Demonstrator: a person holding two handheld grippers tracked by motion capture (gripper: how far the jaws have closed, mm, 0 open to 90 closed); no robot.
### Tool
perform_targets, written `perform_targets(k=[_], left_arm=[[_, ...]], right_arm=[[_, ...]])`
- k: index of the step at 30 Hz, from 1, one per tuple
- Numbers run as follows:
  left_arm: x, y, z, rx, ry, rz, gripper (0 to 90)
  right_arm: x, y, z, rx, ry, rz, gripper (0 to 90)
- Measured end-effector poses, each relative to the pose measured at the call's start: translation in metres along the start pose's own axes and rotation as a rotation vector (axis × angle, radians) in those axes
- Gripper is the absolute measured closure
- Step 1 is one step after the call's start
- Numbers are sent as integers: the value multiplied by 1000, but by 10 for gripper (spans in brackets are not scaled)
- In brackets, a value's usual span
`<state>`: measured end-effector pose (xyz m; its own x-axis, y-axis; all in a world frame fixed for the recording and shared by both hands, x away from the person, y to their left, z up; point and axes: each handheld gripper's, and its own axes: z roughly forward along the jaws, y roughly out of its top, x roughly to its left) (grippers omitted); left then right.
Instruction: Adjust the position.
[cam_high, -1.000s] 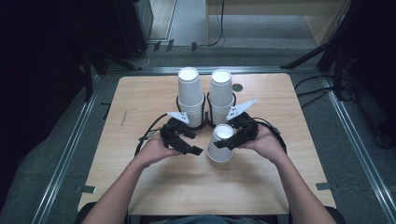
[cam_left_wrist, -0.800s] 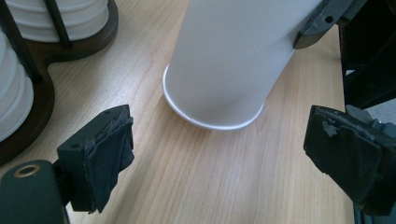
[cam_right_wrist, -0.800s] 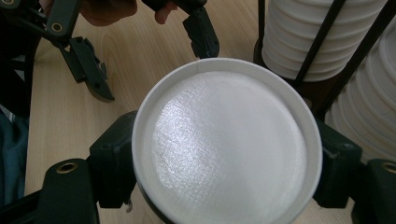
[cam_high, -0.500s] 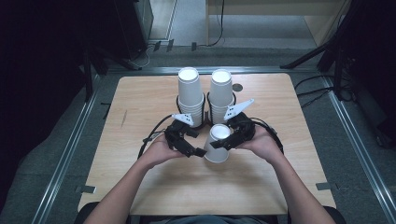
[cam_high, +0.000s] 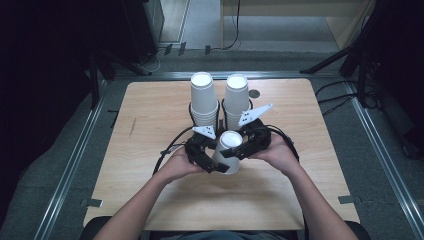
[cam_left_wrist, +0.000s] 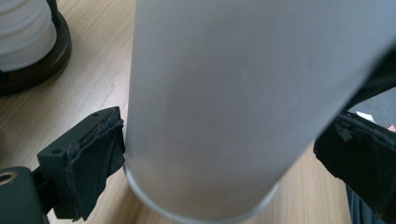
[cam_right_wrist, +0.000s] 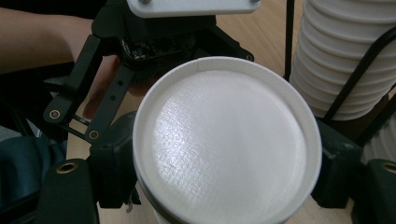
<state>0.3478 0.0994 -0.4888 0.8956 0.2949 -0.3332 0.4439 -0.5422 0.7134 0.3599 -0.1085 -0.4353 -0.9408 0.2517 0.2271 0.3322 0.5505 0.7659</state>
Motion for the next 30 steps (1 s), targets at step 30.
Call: perform_targets(k=[30], left_arm=[[3, 8, -36, 72, 28, 24, 144]], right_arm=[[-6, -7, -10, 27, 42, 38, 168]])
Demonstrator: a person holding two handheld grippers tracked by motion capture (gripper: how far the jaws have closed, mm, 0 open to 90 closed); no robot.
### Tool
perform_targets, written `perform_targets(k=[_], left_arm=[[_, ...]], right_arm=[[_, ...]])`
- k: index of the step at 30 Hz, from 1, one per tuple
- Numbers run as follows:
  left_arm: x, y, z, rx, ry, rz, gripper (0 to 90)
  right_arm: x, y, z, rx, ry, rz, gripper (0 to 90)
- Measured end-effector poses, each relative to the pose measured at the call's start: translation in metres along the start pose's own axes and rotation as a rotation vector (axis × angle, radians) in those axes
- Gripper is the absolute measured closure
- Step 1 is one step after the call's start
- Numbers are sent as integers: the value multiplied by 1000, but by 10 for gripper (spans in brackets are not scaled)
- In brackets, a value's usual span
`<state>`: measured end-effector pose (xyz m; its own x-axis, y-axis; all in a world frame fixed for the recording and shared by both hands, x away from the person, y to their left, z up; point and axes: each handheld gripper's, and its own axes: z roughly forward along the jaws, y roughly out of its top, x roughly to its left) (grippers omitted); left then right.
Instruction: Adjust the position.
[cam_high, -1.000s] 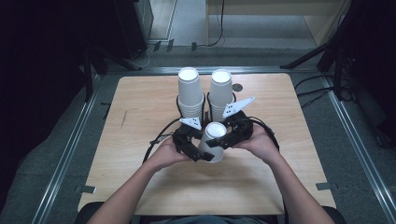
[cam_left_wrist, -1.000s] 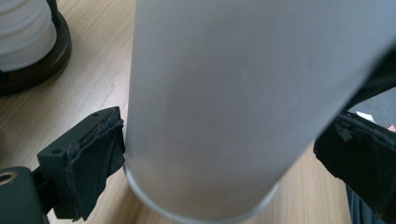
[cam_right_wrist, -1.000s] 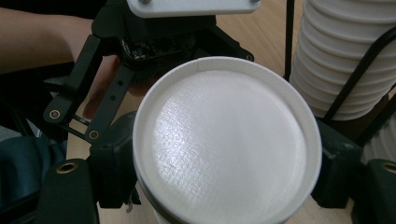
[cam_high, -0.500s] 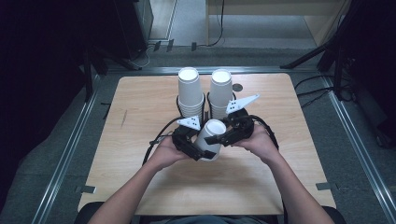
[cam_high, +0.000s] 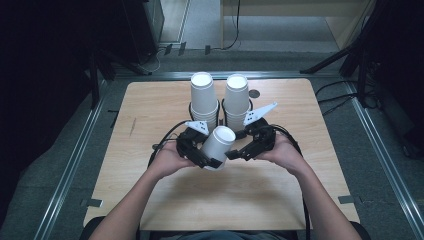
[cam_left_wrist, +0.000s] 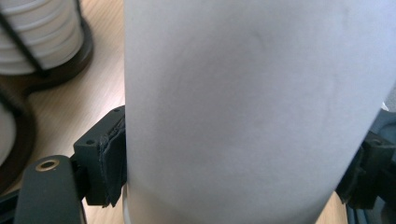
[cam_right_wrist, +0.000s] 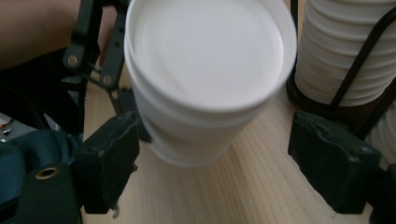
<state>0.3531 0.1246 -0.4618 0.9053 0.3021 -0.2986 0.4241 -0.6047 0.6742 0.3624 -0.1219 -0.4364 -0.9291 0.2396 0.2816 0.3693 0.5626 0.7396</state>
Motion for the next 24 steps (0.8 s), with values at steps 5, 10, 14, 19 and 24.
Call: perform_targets(k=[5, 10, 14, 19, 24], left_arm=[[3, -1, -13, 13, 33, 2, 145], [2, 0, -20, 83, 48, 23, 145], [1, 2, -19, 158, 67, 53, 145], [1, 5, -13, 210, 72, 63, 145], [3, 5, -3, 263, 66, 78, 145]], right_arm=[[0, -4, 3, 42, -23, -30, 168], [1, -8, 8, 92, -29, -51, 169], [-1, -12, 13, 135, -40, -58, 171], [-2, -17, 17, 152, -39, -44, 187], [-2, -17, 18, 134, -36, -59, 188]])
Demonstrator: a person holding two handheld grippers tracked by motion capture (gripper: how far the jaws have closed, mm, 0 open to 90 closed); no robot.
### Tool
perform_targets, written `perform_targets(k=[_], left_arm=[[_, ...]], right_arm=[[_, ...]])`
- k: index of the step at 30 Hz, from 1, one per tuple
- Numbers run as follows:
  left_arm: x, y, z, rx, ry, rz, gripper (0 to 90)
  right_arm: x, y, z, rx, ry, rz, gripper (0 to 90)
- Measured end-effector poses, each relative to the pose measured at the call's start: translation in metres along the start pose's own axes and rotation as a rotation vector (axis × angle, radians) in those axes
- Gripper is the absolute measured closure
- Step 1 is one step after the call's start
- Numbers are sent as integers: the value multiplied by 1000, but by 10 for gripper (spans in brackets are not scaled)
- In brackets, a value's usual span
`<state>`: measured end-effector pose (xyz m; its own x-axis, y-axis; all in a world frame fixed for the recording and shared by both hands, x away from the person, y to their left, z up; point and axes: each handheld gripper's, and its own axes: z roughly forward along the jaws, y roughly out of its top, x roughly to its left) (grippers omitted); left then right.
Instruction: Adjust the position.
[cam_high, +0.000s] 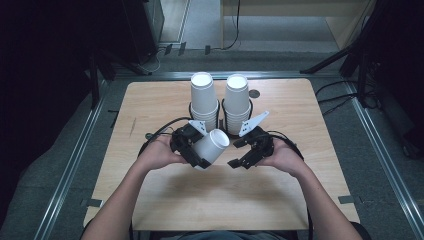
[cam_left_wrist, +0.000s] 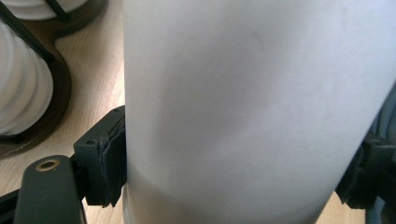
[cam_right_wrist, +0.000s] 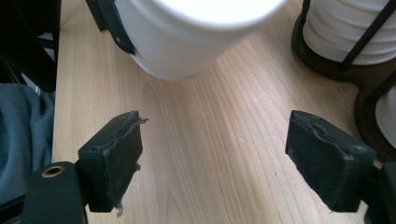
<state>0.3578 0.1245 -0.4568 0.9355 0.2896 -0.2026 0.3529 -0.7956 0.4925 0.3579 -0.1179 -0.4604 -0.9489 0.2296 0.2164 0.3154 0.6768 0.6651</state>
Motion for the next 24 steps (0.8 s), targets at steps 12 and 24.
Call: perform_targets(k=[12, 24], left_arm=[[-5, 13, 26, 103, -40, 75, 145], [-13, 20, 46, 166, -54, 148, 131]], right_arm=[[-1, -3, -1, -34, 34, -22, 188], [5, 5, 16, 18, 95, -75, 231]])
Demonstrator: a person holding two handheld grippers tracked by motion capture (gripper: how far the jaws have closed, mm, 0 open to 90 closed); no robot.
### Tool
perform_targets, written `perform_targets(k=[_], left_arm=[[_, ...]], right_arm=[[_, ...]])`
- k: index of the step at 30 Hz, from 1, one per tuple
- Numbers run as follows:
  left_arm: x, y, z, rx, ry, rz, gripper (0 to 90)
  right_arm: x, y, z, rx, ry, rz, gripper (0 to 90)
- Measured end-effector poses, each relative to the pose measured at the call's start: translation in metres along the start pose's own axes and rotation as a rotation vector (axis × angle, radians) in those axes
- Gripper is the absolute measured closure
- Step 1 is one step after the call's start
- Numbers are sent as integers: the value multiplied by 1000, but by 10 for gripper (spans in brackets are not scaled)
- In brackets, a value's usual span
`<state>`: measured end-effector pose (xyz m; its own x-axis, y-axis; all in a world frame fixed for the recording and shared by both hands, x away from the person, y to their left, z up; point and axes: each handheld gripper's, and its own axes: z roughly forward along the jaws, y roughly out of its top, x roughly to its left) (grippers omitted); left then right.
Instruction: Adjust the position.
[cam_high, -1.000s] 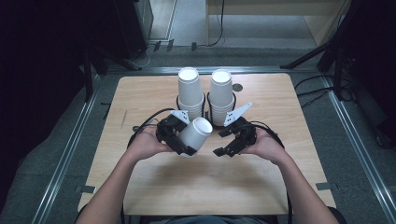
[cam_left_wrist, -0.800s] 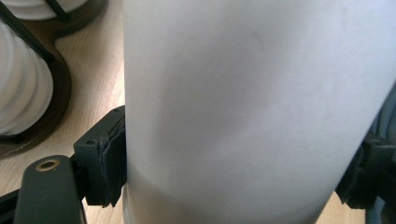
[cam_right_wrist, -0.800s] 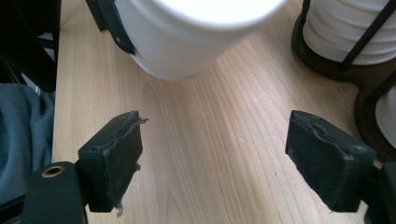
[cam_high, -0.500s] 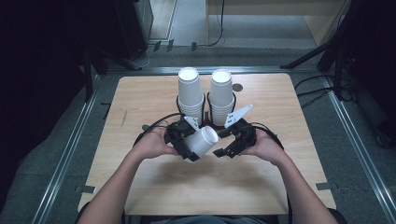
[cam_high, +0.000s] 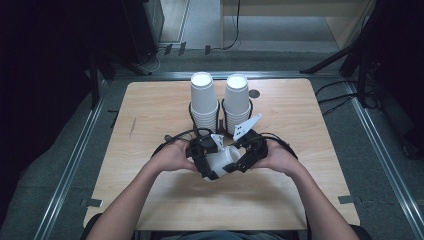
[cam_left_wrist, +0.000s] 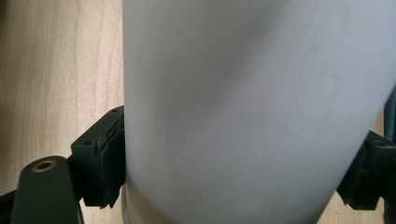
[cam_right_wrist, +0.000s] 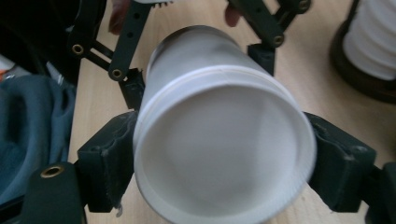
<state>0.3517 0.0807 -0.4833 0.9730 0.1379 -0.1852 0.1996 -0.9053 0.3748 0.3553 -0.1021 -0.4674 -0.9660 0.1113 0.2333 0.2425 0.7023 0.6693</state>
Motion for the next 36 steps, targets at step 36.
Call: perform_targets(k=[36], left_arm=[[7, -29, -27, -393, 37, -127, 0]], right_arm=[[-4, -10, -37, -149, -48, 62, 240]])
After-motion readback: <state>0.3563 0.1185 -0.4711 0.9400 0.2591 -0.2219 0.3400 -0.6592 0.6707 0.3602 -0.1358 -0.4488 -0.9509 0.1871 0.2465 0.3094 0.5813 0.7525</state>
